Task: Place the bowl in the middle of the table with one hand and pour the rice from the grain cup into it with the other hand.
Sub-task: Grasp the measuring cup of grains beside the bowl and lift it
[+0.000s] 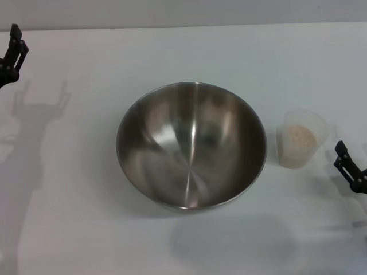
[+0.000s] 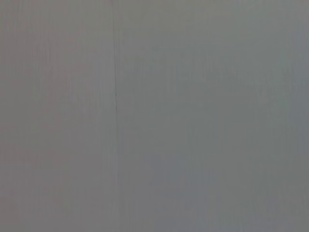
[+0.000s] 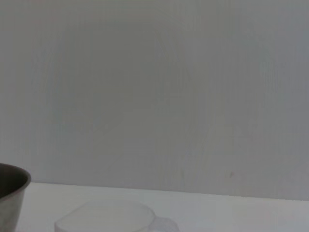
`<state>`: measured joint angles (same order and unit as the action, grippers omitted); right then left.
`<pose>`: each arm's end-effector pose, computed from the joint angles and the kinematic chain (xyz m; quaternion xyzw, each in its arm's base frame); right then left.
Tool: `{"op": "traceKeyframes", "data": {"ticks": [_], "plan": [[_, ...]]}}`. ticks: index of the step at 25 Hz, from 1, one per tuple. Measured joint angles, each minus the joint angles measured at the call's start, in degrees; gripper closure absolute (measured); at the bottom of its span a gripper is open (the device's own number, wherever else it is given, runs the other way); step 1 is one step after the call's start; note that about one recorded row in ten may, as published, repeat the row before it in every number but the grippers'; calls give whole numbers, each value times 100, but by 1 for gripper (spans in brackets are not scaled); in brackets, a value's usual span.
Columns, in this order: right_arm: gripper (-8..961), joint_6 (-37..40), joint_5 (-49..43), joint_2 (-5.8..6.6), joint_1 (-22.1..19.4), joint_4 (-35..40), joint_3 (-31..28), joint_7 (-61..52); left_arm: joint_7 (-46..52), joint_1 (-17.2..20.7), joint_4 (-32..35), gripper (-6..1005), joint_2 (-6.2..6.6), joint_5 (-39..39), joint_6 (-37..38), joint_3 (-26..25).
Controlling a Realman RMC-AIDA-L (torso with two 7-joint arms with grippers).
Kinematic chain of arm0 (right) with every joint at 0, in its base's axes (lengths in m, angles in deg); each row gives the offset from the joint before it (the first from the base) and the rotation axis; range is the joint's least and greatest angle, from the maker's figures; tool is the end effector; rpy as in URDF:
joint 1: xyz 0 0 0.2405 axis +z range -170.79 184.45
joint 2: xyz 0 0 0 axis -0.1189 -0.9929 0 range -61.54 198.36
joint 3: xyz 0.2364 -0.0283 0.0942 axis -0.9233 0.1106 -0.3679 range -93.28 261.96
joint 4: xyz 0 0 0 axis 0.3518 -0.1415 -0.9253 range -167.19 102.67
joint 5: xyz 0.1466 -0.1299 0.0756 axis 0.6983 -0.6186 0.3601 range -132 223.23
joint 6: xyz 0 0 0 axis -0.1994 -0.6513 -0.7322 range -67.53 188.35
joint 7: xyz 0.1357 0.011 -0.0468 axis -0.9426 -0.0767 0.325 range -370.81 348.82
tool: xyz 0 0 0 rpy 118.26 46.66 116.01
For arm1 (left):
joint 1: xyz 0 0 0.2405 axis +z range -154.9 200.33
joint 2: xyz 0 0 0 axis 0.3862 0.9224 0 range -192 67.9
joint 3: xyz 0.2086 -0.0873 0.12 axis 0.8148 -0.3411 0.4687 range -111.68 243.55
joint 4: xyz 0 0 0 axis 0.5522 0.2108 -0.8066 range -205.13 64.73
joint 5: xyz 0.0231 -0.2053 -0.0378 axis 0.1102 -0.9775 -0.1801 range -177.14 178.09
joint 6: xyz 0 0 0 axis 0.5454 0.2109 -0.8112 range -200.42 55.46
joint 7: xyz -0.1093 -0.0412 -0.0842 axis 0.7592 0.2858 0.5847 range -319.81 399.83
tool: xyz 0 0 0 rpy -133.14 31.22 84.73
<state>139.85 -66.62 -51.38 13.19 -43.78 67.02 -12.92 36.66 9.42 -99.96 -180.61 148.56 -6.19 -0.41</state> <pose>0.3665 0.1966 -0.0451 -0.7176 0.2446 0.2559 0.5998 -0.3020 0.3167 0.0084 -0.6516 -0.1610 -0.3306 0.6634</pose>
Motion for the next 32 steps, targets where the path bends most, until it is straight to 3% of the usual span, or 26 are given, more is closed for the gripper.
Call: {"op": "traceKeyframes", "data": {"ticks": [32], "plan": [[164,-426,40,9,330,-1,-23,0,1,98,-62,153,0,0,140,60]]}}
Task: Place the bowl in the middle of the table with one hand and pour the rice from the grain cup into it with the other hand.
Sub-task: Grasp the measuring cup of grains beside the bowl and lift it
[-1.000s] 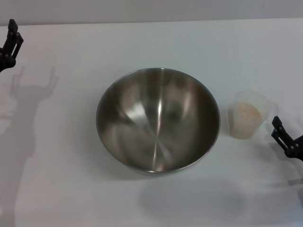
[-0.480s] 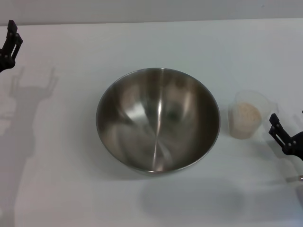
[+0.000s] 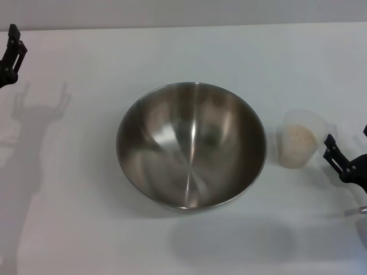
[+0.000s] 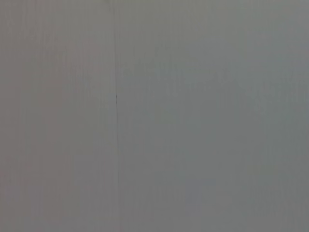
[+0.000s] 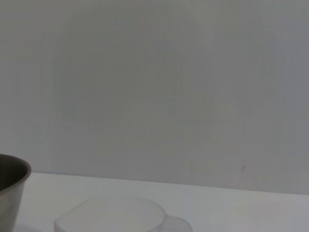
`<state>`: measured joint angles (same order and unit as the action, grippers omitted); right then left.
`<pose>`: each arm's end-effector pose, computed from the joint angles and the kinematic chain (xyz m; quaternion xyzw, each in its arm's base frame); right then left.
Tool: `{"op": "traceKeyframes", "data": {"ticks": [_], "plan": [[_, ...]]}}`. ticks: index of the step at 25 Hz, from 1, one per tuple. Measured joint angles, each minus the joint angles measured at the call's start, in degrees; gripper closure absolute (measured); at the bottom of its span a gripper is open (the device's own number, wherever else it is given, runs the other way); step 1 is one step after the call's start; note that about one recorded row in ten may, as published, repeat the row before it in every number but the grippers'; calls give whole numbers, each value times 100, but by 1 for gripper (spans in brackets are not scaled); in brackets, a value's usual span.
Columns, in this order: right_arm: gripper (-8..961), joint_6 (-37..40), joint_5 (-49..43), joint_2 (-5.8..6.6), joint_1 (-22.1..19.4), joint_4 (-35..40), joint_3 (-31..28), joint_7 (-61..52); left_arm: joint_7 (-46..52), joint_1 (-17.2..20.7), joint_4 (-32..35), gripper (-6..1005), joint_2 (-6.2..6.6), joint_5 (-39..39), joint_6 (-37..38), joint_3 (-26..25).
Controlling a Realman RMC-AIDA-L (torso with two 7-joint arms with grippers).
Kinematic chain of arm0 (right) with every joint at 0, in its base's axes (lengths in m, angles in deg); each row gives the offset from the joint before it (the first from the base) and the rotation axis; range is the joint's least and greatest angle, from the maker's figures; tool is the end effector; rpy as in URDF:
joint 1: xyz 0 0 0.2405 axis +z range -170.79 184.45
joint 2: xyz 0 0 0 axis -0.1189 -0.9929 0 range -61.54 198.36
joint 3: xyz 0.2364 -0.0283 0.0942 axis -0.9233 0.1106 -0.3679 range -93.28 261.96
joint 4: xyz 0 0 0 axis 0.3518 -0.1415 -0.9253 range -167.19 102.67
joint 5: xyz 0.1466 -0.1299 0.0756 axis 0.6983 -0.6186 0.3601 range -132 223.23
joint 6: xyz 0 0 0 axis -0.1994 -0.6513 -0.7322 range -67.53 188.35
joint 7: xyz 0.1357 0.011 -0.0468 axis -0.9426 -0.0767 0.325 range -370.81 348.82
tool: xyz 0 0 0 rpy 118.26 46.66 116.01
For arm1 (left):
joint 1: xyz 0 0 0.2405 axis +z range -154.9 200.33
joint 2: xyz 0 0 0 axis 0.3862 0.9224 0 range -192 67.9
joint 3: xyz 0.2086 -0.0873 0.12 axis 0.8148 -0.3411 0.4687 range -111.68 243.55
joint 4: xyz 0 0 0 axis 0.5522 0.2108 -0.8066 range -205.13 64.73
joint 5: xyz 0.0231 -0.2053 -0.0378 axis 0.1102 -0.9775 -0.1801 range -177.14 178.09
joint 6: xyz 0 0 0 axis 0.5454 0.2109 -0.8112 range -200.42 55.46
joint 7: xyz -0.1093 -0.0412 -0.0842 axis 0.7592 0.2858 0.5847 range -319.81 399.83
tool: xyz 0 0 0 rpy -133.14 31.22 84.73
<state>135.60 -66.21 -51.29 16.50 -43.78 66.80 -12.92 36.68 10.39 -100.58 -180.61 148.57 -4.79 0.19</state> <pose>0.3641 0.2176 -0.0500 -0.7298 0.2473 0.2451 0.5883 -0.3009 0.3114 0.0091 -0.6481 -0.1562 -0.3381 0.6643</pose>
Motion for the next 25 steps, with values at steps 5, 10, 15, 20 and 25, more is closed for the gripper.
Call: {"op": "traceKeyframes", "data": {"ticks": [5,10,15,20,25], "plan": [[165,-26,3,8,35,11,-27,0,0,8,3,153,0,0,7,28],[167,-43,5,9,74,53,-35,0,0,10,14,153,0,0,8,27],[168,-73,4,9,127,62,-39,0,0,11,39,153,0,0,8,27],[169,-75,4,9,158,63,-39,0,0,15,55,153,0,0,8,36],[171,-75,4,8,166,60,-30,0,0,39,59,153,0,0,8,36]]}}
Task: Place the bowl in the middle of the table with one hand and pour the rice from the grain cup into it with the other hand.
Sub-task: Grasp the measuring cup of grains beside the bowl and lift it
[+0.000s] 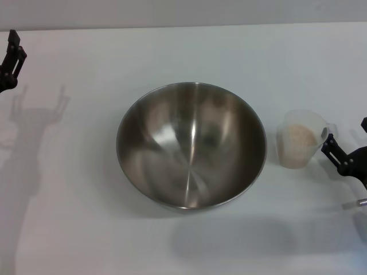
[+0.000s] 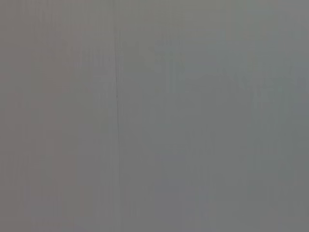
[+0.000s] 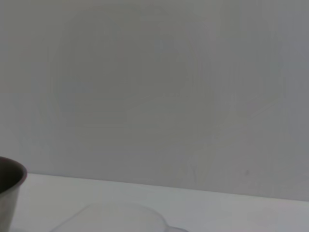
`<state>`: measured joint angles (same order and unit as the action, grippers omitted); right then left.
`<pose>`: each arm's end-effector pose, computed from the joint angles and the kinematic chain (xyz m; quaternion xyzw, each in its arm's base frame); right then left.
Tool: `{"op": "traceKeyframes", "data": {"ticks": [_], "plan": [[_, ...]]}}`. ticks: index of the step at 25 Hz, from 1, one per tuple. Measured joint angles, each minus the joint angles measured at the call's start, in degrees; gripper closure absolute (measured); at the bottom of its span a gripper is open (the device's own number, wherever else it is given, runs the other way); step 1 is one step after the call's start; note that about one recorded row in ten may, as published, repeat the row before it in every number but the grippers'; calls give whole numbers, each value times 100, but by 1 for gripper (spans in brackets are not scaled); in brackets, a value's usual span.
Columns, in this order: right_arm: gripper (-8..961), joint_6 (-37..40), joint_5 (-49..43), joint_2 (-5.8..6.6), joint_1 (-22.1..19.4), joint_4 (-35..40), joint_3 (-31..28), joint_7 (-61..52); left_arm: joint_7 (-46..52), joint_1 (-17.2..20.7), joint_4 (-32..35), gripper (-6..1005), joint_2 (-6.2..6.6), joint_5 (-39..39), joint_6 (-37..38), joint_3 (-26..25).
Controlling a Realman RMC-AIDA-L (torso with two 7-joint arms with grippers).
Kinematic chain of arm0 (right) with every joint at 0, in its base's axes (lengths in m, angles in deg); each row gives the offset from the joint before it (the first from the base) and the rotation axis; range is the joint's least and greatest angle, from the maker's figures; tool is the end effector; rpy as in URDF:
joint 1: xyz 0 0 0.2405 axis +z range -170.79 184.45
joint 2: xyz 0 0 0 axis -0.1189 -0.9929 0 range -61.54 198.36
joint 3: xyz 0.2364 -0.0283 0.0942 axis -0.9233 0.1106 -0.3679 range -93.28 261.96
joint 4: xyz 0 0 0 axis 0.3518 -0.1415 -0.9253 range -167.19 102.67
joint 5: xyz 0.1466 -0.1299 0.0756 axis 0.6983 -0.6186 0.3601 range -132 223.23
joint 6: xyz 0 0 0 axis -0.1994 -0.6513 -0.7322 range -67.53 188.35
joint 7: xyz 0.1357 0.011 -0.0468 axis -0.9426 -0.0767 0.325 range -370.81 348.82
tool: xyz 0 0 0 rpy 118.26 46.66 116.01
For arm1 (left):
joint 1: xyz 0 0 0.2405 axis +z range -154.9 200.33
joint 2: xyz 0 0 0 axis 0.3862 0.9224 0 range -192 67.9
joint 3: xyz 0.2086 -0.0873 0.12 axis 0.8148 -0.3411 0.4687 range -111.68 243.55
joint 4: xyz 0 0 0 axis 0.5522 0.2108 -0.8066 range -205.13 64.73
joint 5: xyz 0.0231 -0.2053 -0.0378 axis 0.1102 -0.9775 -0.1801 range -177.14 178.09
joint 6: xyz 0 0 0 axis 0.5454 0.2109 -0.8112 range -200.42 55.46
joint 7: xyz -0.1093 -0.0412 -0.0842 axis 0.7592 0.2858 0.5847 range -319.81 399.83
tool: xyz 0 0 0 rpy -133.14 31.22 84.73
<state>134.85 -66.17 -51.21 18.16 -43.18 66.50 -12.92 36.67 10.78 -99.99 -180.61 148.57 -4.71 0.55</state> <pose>0.3621 0.2281 -0.0483 -0.7338 0.2389 0.2439 0.5873 -0.3049 0.3078 0.0075 -0.6509 -0.1590 -0.3318 0.6641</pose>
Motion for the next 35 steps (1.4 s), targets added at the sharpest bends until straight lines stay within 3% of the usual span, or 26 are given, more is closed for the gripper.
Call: {"op": "traceKeyframes", "data": {"ticks": [27,35], "plan": [[178,54,-1,-17,-32,-88,25,279,0,-46,62,153,0,0,-21,41],[423,54,-1,-18,-10,-98,37,287,0,-46,62,153,0,0,-25,60]]}}
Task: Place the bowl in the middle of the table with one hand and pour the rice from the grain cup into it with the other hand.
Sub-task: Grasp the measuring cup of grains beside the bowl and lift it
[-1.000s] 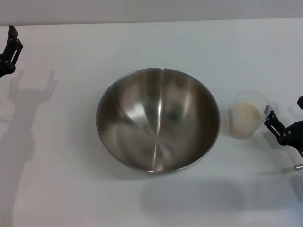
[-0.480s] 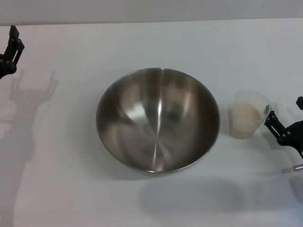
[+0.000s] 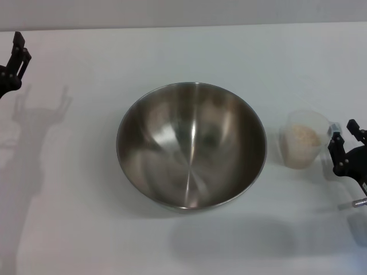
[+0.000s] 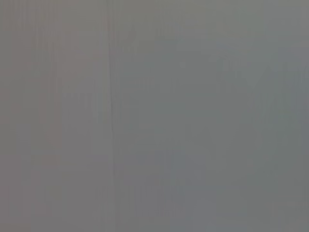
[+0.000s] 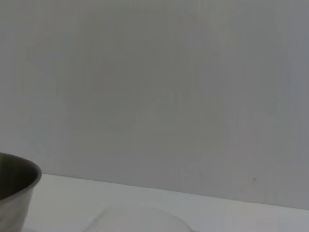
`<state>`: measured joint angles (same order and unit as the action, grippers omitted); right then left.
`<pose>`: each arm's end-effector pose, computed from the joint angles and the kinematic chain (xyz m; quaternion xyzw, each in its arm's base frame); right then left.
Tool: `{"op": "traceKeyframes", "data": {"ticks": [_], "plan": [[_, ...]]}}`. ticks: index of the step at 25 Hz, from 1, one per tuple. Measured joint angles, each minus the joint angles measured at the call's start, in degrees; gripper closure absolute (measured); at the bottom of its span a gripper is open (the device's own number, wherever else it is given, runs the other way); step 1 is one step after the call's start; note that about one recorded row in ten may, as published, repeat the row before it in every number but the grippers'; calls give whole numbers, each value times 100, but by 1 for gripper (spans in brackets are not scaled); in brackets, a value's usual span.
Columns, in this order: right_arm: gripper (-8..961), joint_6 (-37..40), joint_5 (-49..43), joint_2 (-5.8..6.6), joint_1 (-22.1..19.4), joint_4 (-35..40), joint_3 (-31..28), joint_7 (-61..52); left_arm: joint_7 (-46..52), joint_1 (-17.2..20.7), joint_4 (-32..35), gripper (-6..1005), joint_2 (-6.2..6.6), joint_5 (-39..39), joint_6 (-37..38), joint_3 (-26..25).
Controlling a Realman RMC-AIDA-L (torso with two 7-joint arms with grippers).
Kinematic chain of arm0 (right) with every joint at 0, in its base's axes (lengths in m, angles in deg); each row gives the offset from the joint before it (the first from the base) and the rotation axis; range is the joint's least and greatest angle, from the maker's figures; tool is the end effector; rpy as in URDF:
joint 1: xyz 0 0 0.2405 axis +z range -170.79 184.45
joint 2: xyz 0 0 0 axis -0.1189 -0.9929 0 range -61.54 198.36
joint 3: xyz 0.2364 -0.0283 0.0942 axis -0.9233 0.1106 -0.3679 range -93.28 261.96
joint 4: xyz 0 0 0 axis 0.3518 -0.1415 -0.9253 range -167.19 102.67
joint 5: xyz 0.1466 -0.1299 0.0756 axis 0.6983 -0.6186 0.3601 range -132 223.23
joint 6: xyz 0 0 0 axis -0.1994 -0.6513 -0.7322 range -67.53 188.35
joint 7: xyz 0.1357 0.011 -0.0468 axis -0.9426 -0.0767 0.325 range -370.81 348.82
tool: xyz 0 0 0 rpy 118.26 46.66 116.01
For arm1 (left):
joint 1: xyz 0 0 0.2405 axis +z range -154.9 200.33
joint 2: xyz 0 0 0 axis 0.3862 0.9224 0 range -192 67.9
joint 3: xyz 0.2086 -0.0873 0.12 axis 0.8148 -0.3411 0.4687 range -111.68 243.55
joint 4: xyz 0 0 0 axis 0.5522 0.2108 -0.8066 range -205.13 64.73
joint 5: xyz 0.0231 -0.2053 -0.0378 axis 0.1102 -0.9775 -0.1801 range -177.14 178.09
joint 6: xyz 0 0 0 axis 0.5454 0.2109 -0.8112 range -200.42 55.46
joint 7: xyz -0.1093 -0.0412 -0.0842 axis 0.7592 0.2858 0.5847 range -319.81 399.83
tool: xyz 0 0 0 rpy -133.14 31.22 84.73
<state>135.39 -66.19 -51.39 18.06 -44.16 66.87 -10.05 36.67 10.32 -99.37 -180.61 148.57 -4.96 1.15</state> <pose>0.3566 0.2274 -0.0521 -0.7390 0.2217 0.2404 0.5890 -0.3046 0.3087 0.0044 -0.6574 -0.1586 -0.3284 0.6594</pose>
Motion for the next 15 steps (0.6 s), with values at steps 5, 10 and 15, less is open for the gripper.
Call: {"op": "traceKeyframes", "data": {"ticks": [5,10,15], "plan": [[588,0,-9,0,7,-6,4,2,0,-7,3,153,0,0,-8,1],[763,6,-9,0,10,-9,9,2,0,-8,8,153,0,-2,-11,1],[908,97,-9,1,-30,-106,-22,276,0,1,9,153,0,-7,-10,2]]}}
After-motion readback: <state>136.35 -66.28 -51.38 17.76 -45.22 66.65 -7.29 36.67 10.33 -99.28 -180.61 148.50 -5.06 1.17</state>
